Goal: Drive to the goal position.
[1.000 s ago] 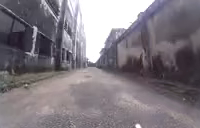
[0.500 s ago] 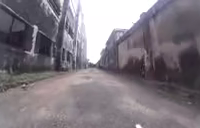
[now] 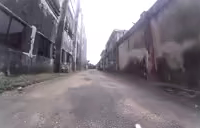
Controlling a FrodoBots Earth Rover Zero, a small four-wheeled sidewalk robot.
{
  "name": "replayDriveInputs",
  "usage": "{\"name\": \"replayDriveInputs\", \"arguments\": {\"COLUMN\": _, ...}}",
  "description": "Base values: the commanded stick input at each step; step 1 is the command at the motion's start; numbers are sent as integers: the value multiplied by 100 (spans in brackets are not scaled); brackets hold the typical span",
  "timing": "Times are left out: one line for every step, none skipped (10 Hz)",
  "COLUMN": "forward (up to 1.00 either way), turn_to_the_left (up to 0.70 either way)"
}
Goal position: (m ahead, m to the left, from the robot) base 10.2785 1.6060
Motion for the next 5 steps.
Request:
{"name": "replayDriveInputs", "arguments": {"forward": 30, "turn_to_the_left": 0}}
{"name": "replayDriveInputs", "arguments": {"forward": 30, "turn_to_the_left": 0}}
{"name": "replayDriveInputs", "arguments": {"forward": 30, "turn_to_the_left": 0}}
{"name": "replayDriveInputs", "arguments": {"forward": 30, "turn_to_the_left": 0}}
{"name": "replayDriveInputs", "arguments": {"forward": 30, "turn_to_the_left": 0}}
